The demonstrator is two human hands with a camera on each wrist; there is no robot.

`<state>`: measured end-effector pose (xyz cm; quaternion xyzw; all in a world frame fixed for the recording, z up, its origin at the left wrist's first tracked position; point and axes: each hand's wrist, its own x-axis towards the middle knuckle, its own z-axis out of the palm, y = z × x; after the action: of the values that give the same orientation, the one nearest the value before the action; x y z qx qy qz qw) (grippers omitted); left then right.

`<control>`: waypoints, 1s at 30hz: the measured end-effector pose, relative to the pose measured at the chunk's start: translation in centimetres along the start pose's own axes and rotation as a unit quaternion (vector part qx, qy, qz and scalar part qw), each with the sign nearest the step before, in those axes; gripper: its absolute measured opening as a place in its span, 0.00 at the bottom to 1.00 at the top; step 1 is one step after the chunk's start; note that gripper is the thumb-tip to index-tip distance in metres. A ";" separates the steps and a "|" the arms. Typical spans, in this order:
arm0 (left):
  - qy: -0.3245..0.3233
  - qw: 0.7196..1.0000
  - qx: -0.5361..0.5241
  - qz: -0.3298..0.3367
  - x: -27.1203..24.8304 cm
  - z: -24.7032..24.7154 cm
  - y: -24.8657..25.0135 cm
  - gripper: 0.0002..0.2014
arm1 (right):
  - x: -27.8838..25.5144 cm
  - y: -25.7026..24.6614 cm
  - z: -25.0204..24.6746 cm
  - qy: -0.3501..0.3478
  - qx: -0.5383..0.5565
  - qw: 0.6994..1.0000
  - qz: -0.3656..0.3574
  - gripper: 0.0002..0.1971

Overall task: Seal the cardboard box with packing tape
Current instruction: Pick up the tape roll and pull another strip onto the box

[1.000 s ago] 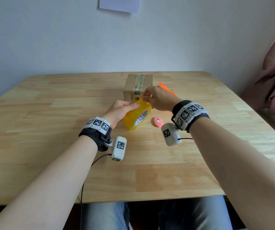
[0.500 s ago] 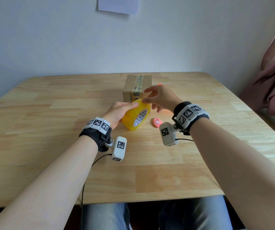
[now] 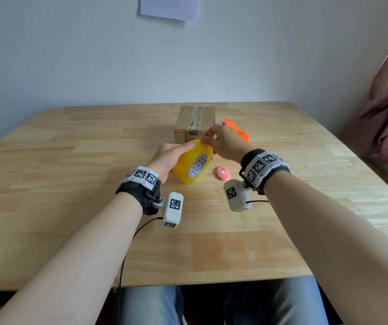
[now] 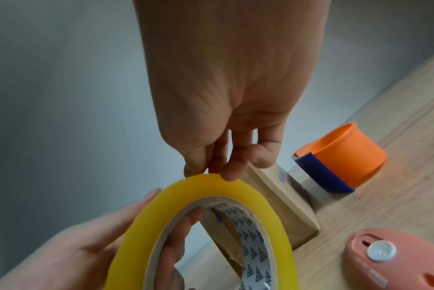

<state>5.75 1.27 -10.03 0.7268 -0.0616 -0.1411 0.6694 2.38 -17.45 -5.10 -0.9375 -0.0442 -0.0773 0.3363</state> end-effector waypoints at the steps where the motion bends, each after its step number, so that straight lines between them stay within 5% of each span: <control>1: 0.008 1.000 -0.001 -0.002 0.0 0.1 0.1 0.10 | 0.0 -0.1 -0.1 -0.001 -0.004 1.000 -0.002 0.14; 6: 0.024 0.999 -0.015 -0.017 0.1 0.5 0.0 0.17 | -0.3 -0.4 -0.7 -0.009 0.002 1.000 0.002 0.11; 11: 0.026 1.000 -0.006 -0.006 0.2 0.9 -0.1 0.33 | -0.2 0.5 -0.8 -0.002 0.075 0.996 0.052 0.11; 20: 0.009 1.000 0.019 0.000 -0.4 1.1 0.6 0.28 | 0.1 1.3 -1.0 -0.008 0.188 0.971 0.145 0.18; 26: 0.019 0.999 0.037 -0.005 -0.8 1.2 0.9 0.31 | -0.2 1.0 -0.7 0.018 0.081 0.989 0.121 0.13; 30: 0.003 0.997 0.075 0.012 -1.3 1.3 0.8 0.19 | -0.4 0.5 -0.9 0.016 0.017 0.994 0.107 0.10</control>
<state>4.26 0.35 -9.14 0.7747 -0.0794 -0.1259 0.6146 1.94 -18.43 -4.80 -0.9296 0.0602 -0.0555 0.3594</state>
